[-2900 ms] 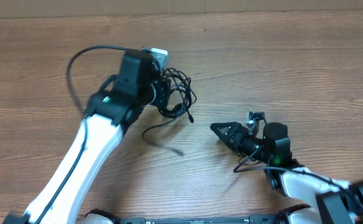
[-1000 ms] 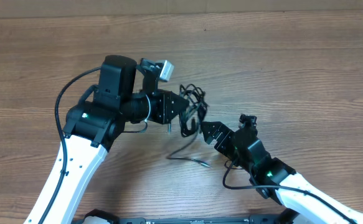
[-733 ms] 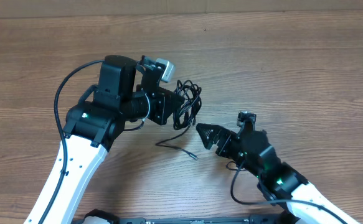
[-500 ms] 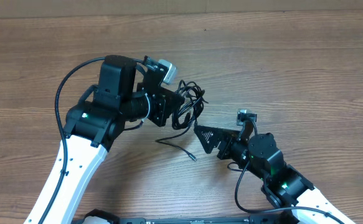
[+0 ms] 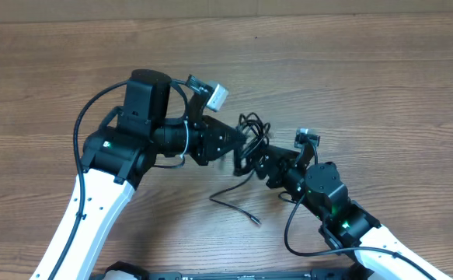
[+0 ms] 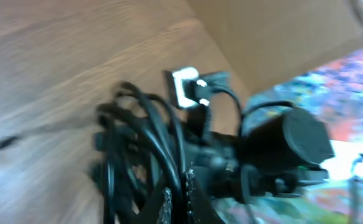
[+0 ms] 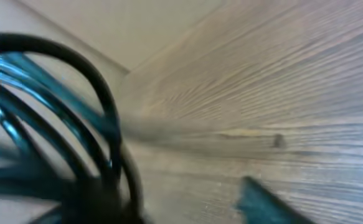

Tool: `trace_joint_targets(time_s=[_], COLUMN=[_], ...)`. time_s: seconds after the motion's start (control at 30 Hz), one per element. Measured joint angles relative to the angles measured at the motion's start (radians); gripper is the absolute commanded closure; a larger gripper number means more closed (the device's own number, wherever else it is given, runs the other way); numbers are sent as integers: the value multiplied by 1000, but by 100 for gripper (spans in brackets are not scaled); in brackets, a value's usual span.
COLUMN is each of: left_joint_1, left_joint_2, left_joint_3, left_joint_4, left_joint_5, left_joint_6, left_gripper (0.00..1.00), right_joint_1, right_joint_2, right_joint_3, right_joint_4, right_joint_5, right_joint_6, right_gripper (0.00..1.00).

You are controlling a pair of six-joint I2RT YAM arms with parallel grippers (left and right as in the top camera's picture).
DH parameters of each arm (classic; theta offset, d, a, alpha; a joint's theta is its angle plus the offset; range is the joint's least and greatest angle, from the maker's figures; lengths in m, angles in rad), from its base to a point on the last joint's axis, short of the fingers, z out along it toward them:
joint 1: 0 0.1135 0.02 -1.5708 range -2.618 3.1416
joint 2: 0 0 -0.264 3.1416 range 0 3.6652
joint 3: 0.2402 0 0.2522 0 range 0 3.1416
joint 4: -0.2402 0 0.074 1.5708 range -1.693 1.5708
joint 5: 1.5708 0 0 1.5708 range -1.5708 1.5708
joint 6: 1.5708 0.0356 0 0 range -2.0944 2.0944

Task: Untangle cables

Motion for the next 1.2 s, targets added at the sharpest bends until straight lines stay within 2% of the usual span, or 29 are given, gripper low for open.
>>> trace_joint_targets(time_s=[0.07, 0.23, 0.33, 0.47, 0.67, 0.8, 0.97, 1.0, 1.07, 1.1, 1.13, 1.17, 1.2], left_joint_1=[0, 0, 0, 0, 0, -5, -9, -6, 2, 7, 12, 13, 15], left_joint_2=[0, 0, 0, -1, 5, 50, 173, 201, 249, 270, 283, 289, 291], left_joint_3=[0, 0, 0, 0, 1, 1, 2, 2, 2, 2, 2, 2, 2], left_joint_4=[-3, -3, -15, -71, -146, -148, -144, -142, -142, -142, -142, -142, -142], left_joint_5=[35, 53, -5, -208, -648, -771, -798, -798, -783, -767, -751, -735, -716], left_joint_6=[-7, -11, -12, -15, -70, -148, -240, -249, -264, -262, -264, -263, -262], left_gripper=[96, 95, 96, 95, 94, 86, 84, 81, 66, 41, 24, 11, 7], right_joint_1=[2, 2, 1, 0, -22, -33, -34, -34, -34, -35, -37, -39, -39], right_joint_2=[0, 0, 2, 14, -7, -49, -56, -57, -60, -61, -61, -62, -63], right_joint_3=[4, 5, 5, 5, 5, 5, 5, 5, 5, 5, 5, 5, 4], right_joint_4=[1, 0, -12, -29, -35, -26, -35, -38, -40, -46, -54, -68, -84], right_joint_5=[21, 11, -49, -142, -254, -314, -348, -352, -353, -351, -346, -335, -323], right_joint_6=[-8, -16, -16, -35, -76, -84, -88, -89, -90, -91, -91, -92, -94], right_gripper=[96, 96, 96, 96, 96, 96, 96, 96, 96, 96, 96, 96, 96])
